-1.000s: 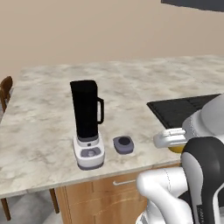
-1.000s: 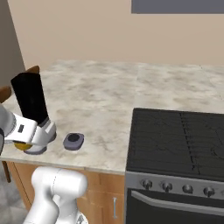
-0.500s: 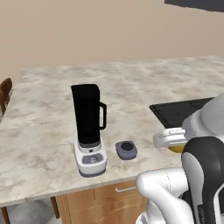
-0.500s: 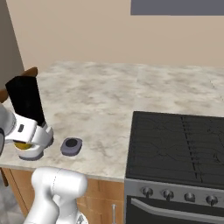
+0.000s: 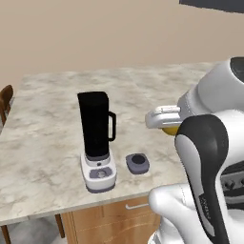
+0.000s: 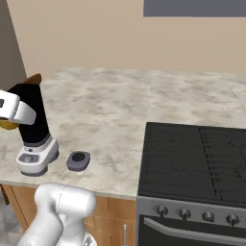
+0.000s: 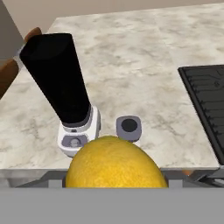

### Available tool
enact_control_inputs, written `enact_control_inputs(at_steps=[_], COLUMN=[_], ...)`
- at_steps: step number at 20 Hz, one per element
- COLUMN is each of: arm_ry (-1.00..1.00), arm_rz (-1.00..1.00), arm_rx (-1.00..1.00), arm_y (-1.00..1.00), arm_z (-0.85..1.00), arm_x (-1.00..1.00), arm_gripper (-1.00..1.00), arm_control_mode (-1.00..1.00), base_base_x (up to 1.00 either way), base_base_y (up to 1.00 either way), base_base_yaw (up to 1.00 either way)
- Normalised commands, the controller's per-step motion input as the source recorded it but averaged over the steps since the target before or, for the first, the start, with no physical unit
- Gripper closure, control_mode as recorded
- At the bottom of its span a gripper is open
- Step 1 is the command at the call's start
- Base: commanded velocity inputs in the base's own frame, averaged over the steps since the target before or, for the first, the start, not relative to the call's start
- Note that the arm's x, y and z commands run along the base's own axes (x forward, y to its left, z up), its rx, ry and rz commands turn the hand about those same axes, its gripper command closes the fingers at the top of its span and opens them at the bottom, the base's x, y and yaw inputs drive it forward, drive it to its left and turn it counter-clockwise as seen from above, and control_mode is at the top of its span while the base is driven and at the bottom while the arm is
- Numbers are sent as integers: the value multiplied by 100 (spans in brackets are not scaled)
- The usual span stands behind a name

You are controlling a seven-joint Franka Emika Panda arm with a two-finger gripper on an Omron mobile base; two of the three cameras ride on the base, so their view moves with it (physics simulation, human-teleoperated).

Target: Grab the lemon and lime from the fridge, place them in the blender, close the lid, and turn on the blender to create a marinade.

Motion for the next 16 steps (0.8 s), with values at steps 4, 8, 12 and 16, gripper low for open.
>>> enact_control_inputs(at_steps=[4,8,12,16], arm_ry=[-5,-1,0,2], arm_rz=[0,0,0,1], arm_rx=[0,0,0,0], arm_y=[51,39,41,43], arm_z=[35,6,2,5], arm_x=[59,71,84,82], arm_gripper=[100,100,100,100], arm_control_mode=[-100,-100,-100,-100], base_base_x=[0,0,0,0], base_base_y=[0,0,0,0], base_base_yaw=[0,0,0,0])
